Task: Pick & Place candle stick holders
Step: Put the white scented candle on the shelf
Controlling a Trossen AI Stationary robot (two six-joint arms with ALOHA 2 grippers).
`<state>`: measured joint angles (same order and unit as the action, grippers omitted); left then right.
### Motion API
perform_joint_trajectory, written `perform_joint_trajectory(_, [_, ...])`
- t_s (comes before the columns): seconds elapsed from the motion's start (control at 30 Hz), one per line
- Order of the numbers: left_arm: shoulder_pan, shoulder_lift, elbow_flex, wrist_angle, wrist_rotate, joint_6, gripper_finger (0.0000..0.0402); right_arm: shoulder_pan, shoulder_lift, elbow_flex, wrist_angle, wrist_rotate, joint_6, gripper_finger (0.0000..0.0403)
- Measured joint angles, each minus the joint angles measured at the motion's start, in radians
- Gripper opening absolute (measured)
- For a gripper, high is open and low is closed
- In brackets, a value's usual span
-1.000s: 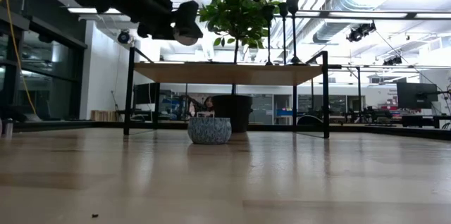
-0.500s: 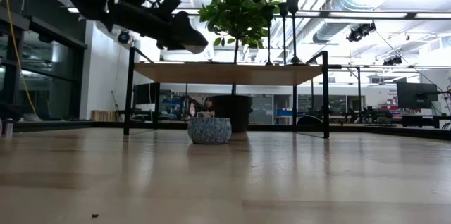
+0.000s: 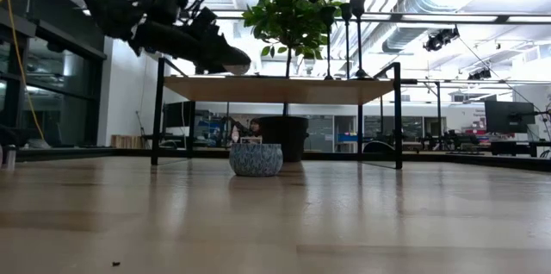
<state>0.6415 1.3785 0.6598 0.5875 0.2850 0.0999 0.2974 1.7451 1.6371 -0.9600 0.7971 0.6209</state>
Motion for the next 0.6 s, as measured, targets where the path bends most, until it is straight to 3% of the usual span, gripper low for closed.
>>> perform_joint_trajectory(0.3, [-0.012, 0.117, 0.000, 0.172, 0.028, -0.025, 0.0303, 0.000, 0.000, 0.000, 0.000, 0.000, -0.005, 0.0142])
perform_joint_trajectory(0.6, [-0.070, 0.167, 0.000, 0.271, -0.068, -0.017, 0.0303, 0.000, 0.000, 0.000, 0.003, 0.001, -0.011, 0.0142])
